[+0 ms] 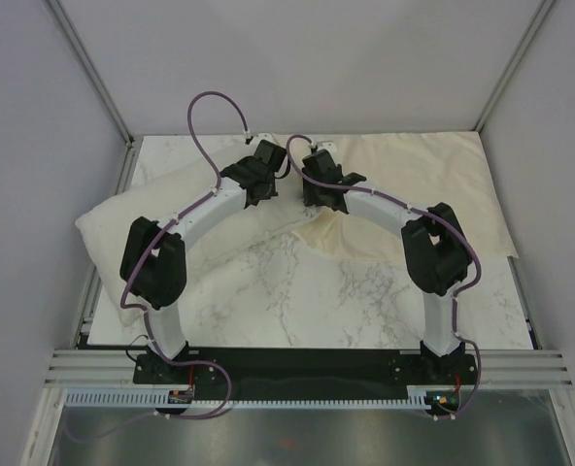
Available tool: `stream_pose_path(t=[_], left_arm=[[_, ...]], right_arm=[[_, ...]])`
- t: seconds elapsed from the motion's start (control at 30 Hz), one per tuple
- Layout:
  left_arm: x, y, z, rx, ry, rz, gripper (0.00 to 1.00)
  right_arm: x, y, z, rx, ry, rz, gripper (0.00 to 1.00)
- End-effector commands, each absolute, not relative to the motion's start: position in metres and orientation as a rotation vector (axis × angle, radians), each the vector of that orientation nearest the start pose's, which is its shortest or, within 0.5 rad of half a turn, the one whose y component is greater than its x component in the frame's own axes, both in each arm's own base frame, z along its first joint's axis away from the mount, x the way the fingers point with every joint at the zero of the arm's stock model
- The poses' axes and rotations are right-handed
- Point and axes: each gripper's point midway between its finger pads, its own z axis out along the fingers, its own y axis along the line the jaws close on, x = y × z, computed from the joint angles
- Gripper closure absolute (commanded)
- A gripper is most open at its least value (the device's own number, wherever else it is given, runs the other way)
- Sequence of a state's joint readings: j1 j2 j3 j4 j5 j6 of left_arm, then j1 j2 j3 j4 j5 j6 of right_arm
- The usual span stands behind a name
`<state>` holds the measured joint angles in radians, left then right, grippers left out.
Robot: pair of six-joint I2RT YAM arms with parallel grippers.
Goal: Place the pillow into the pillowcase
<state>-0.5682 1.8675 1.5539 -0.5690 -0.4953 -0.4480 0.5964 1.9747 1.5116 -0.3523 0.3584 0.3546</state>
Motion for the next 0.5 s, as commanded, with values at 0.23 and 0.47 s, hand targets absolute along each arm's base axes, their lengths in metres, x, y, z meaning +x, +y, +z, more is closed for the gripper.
stream_pose_path(t=[0.23,0.47], left_arm=[[0.425,-0.167,0.132,-0.109,2.36,0.158,0.98],[0.425,-0.165,0.142,-0.082,2.334,0.184,0.98]], right_arm=[[0.431,0.226,0.044,-0.084,2.437,-0.005,0.9],[0.388,0.216,0.083,-0.184,2.432,0.099,1.0]])
